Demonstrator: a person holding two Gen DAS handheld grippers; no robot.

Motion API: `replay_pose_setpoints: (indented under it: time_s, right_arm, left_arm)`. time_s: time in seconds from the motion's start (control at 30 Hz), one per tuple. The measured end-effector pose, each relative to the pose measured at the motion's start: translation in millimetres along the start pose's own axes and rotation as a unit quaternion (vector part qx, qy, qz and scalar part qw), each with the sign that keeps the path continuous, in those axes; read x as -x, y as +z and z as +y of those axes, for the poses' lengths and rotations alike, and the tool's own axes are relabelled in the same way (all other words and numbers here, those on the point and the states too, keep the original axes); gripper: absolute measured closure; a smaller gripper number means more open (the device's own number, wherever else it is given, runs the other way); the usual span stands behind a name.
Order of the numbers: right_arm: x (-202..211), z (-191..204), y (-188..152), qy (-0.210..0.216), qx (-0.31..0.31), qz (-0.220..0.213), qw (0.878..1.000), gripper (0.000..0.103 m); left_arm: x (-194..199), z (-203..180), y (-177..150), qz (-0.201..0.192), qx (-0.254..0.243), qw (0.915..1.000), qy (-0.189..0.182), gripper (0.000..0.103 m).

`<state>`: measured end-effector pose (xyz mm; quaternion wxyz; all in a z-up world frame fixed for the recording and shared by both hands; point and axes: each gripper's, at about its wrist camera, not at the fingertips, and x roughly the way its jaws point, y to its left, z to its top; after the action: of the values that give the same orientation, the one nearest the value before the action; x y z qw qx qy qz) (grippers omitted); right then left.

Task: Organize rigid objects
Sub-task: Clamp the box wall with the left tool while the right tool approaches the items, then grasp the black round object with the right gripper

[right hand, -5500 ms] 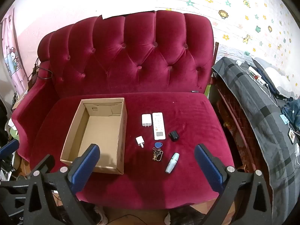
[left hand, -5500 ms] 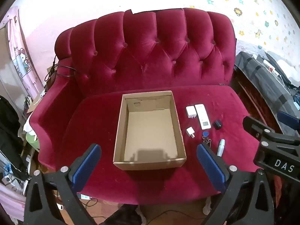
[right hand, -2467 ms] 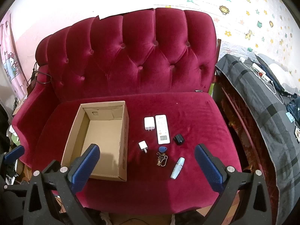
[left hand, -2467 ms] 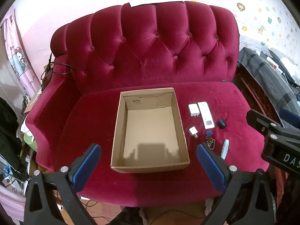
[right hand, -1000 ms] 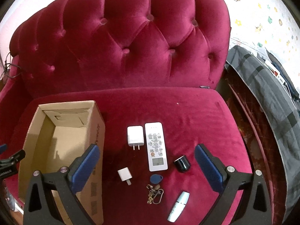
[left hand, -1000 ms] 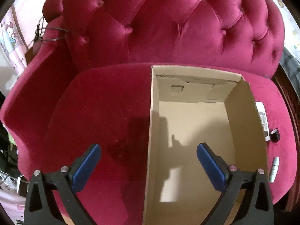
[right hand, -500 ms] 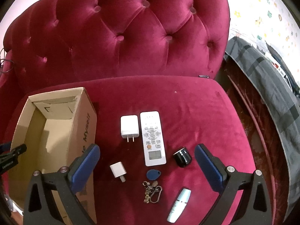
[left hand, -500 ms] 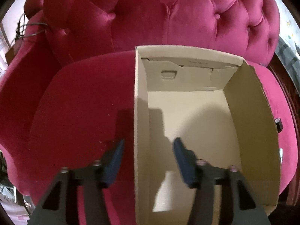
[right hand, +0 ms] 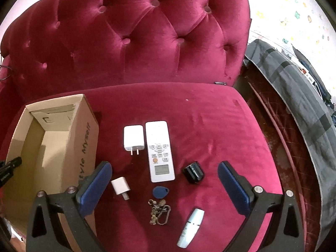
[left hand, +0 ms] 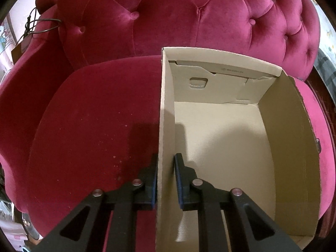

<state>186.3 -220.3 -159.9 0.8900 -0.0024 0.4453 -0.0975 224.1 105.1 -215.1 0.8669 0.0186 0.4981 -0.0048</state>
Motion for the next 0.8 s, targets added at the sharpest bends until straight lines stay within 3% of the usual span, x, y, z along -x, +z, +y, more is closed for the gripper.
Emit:
replay_pose_setpoints:
  time_s: [0.47, 0.63, 0.8]
  right_arm:
    - [-21.5, -44.2, -13.9, -0.031, -0.003, 0.031, 0.999, 0.000]
    - [-40.1, -68.0, -27.5, -0.025, -0.031, 0.060, 0.997, 0.000]
    - [-61.1, -79.0, -34.7, -0.030, -0.026, 0.063, 0.997, 0.000]
  left_arm:
    - [-1.1, 0.3, 0.2, 0.001, 0.005, 1.0000, -0.007, 0.088]
    - [-0.6, 0.9, 0.2, 0.002, 0.007, 1.0000, -0.006, 0.088]
    - [-1.0, -2.3, -1.2, -0.002, -0.003, 1.0000, 0.002, 0.088]
